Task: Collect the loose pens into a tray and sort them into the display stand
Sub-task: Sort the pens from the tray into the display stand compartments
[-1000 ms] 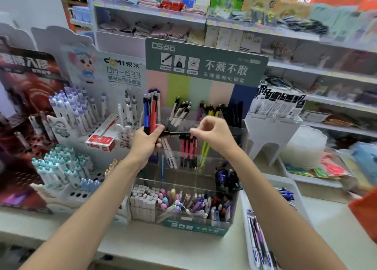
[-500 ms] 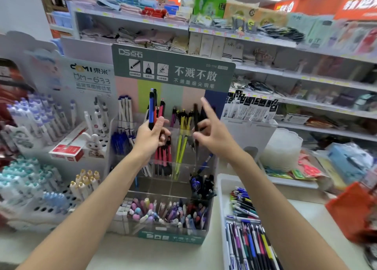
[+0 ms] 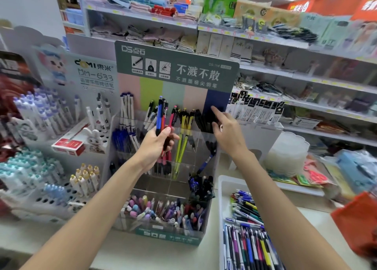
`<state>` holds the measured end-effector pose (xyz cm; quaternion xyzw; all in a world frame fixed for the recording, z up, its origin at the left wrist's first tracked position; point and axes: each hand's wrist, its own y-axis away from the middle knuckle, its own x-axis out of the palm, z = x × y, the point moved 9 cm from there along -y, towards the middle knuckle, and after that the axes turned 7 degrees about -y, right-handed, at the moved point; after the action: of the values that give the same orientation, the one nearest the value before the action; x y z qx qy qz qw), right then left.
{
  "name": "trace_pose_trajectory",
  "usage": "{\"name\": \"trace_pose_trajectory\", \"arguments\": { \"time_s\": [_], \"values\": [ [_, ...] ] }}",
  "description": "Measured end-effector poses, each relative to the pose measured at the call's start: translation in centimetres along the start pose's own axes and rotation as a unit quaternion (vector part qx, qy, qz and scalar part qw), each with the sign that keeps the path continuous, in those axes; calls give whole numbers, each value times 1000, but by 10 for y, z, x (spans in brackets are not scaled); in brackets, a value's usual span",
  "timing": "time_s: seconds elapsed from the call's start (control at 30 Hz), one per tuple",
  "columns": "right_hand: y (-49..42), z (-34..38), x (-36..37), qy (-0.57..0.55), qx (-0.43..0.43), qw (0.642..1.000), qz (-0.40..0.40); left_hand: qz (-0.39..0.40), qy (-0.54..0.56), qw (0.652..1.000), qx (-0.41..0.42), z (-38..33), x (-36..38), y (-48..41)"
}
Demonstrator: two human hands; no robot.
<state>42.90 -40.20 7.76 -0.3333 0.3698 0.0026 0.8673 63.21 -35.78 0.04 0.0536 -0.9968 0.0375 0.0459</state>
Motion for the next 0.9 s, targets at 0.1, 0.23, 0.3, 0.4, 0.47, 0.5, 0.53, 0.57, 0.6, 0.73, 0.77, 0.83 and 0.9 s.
{"name": "trace_pose_trajectory", "arguments": {
  "time_s": [0.1,0.23,0.3,0.4,0.47,0.5,0.53,0.57,0.6,0.73,0.77,0.83,0.9],
  "values": [
    [3,28,-17,6,-79,991,-109,5,-7,1000,-3,1,-3,4],
    [1,80,16,-168,-62,983,-28,32,-11,999,10,-2,0,9],
    [4,93,39,-204,-23,979,11,55,-28,998,19,-5,1,14],
    [5,94,46,-255,16,967,-21,63,-31,997,21,-7,-13,19],
    [7,89,40,-287,38,954,-73,30,-61,998,15,-4,-34,19],
    [10,86,36,-293,44,950,-100,6,-89,996,12,-2,-47,19],
    [13,84,33,-289,45,948,-125,-14,-115,993,10,2,-60,20],
    [15,81,31,-280,43,948,-145,-22,-132,991,6,6,-69,21],
    [18,78,31,-262,40,951,-159,-19,-136,991,-1,12,-76,23],
    [29,74,46,-155,10,976,-152,22,-124,992,-29,25,-84,32],
    [32,75,55,-125,-3,983,-132,35,-103,994,-34,25,-82,34],
    [40,78,75,-71,-27,993,-86,57,-60,996,-40,25,-80,38],
    [47,78,94,-34,-35,998,-38,74,-29,996,-50,27,-79,40]
  ]
}}
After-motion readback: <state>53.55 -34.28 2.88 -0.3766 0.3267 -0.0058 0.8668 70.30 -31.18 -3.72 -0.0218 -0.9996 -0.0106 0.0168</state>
